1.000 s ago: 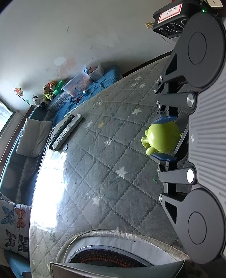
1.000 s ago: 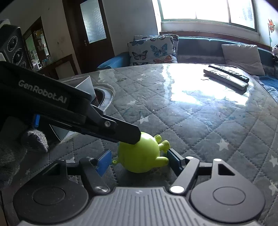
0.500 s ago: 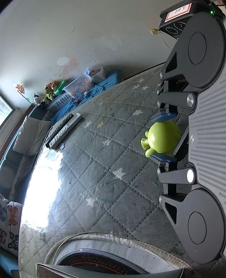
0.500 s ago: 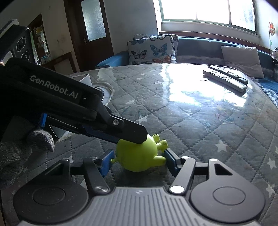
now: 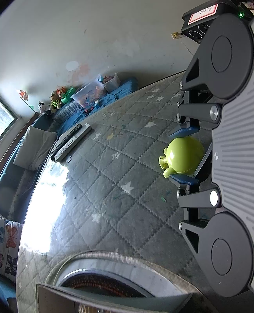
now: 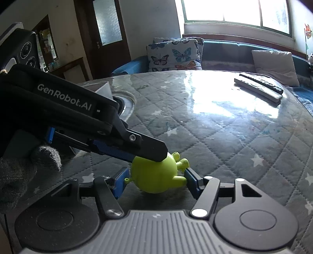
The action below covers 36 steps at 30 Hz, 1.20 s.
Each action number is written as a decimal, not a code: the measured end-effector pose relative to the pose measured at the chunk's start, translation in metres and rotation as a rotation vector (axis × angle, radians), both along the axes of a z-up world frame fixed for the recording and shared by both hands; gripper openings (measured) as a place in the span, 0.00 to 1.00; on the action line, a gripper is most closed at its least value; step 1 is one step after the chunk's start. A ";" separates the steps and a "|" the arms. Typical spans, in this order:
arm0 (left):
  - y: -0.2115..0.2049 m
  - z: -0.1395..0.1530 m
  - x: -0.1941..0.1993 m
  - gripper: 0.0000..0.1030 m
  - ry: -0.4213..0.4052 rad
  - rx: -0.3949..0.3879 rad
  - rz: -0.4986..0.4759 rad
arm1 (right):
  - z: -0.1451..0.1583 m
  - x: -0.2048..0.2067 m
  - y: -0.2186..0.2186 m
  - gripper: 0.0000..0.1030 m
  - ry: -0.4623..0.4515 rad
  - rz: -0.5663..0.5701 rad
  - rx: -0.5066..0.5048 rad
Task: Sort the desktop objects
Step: 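Carry the yellow-green toy into the box and open the left tool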
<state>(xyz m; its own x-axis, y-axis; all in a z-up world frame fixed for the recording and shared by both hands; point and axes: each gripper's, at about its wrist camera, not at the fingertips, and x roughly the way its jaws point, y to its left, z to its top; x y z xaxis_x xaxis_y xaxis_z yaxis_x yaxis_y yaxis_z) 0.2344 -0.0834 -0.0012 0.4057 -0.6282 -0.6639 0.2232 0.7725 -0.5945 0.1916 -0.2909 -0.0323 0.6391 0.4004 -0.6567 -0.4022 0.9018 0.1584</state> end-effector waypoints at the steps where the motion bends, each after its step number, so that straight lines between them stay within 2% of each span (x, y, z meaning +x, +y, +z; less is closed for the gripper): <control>1: 0.003 0.002 -0.002 0.42 -0.003 -0.004 0.005 | 0.002 -0.002 0.002 0.62 -0.005 0.005 -0.001; 10: 0.052 0.046 -0.031 0.42 -0.130 -0.010 0.104 | 0.040 -0.010 0.044 0.62 -0.101 0.092 -0.007; 18: 0.135 0.087 -0.048 0.42 -0.240 0.007 0.271 | 0.081 0.002 0.129 0.62 -0.197 0.255 0.008; 23: 0.194 0.089 -0.047 0.42 -0.229 0.019 0.388 | 0.086 0.018 0.192 0.62 -0.185 0.365 0.025; 28: 0.242 0.072 -0.040 0.42 -0.174 0.020 0.466 | 0.073 0.038 0.243 0.62 -0.129 0.453 0.034; 36: 0.282 0.040 -0.029 0.42 -0.091 0.003 0.527 | 0.048 0.065 0.294 0.62 -0.036 0.552 -0.022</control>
<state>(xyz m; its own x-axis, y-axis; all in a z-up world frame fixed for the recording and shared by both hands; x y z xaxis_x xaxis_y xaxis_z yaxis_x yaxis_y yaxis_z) 0.2054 0.1985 0.0391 0.7215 -0.3218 -0.6131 -0.1453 0.7954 -0.5884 0.2568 0.0033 0.0157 0.3601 0.6686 -0.6506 -0.8209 0.5584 0.1195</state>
